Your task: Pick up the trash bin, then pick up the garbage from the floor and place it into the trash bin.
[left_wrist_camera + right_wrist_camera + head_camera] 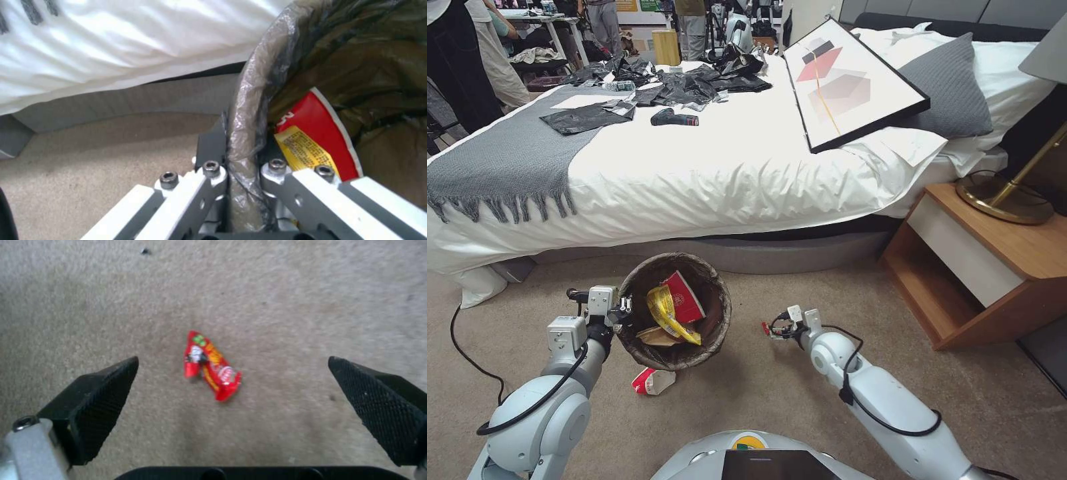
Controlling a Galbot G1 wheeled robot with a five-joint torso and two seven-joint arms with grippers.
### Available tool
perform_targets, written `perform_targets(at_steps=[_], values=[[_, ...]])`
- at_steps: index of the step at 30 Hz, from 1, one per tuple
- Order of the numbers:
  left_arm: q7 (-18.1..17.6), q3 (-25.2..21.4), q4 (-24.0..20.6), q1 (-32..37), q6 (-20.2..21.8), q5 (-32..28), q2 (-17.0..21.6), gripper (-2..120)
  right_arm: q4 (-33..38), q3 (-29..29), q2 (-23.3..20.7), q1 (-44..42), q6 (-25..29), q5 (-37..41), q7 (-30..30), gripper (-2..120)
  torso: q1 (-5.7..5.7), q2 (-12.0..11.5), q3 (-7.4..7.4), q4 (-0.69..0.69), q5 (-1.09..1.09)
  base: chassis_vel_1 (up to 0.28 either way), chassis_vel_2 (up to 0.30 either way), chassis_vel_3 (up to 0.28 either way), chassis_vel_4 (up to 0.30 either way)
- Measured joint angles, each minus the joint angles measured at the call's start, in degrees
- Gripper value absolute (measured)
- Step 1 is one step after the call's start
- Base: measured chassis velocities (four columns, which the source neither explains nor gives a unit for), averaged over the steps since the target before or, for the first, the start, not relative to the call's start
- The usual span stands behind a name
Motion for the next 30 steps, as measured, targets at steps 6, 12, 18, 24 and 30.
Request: perform_targets(at_steps=[6, 12, 18, 24, 30], values=[[0.04, -0.16, -0.18, 0.01, -0.02, 0.00, -0.17, 3, -3.67, -2.34, 3.59, 2.54, -0.89, -0.62, 1.15, 100, 0.00, 0.00, 0.00, 0.00, 0.00, 0.000, 0.000, 0.000, 0.000], [0.10, -0.30, -0.28, -0.02, -0.05, -0.01, -0.35, 3, -6.85, -3.93, 6.82, 4.23, -1.32, -0.76, 1.32, 100, 0.00, 0.00, 0.00, 0.00, 0.00, 0.000, 0.000, 0.000, 0.000], [0.17, -0.34, -0.28, -0.04, -0.09, -0.04, -0.34, 3, -10.52, -3.88, 9.16, 5.88, -1.31, -0.77, 1.27, 100, 0.00, 0.00, 0.00, 0.01, 0.01, 0.000, 0.000, 0.000, 0.000], [0.41, -0.37, -0.19, -0.04, -0.15, -0.05, -0.27, 3, -14.58, -3.38, 10.35, 7.22, -1.18, -0.80, 1.00, 100, 0.00, 0.00, 0.00, 0.00, 0.01, 0.000, 0.000, 0.000, 0.000], [0.46, -0.36, -0.06, -0.13, -0.16, -0.09, -0.21, 3, -15.97, -2.75, 10.18, 7.58, -1.06, -1.32, 0.89, 100, 0.00, 0.00, 0.00, -0.01, 0.01, 0.000, 0.000, 0.000, 0.000]])
